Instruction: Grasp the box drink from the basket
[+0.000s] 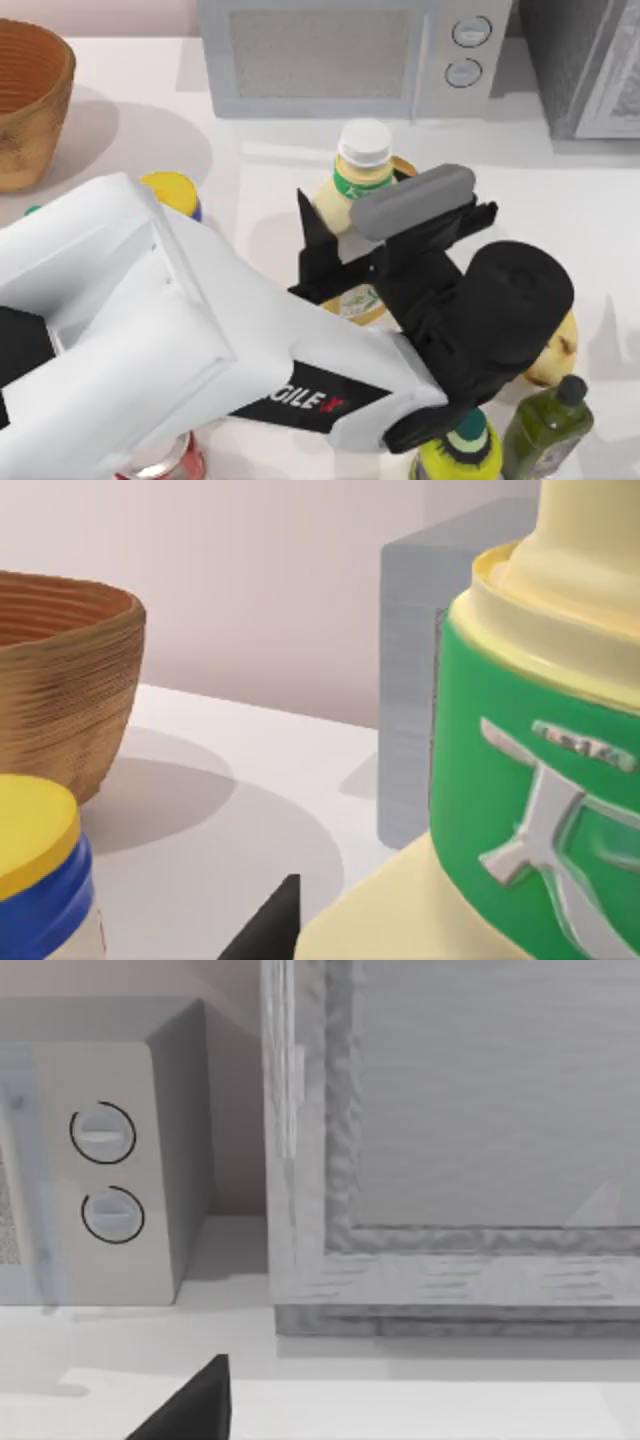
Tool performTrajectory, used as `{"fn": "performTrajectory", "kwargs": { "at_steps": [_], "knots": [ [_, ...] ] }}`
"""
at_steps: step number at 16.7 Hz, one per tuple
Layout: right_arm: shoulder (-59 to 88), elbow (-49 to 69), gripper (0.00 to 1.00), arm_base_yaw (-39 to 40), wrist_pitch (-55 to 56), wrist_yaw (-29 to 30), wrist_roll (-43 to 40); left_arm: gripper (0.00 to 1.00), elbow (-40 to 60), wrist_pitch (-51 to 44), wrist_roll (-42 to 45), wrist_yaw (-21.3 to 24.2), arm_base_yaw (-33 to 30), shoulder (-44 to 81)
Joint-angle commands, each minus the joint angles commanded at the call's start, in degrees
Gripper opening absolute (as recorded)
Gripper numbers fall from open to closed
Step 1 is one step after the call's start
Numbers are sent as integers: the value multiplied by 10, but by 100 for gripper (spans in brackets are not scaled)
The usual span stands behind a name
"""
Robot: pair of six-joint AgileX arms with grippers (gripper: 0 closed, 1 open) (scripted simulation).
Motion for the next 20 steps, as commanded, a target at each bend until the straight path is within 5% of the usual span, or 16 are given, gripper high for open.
{"fn": "performTrajectory", "kwargs": {
  "at_steps": [1,14,20],
  "knots": [
    [0,0,100,0,0,0,0,0,0,0,0,0,0,0],
    [0,0,100,0,0,0,0,98,0,0,0,0,0,0],
    [0,0,100,0,0,0,0,100,0,0,0,0,0,0]
  ]
}}
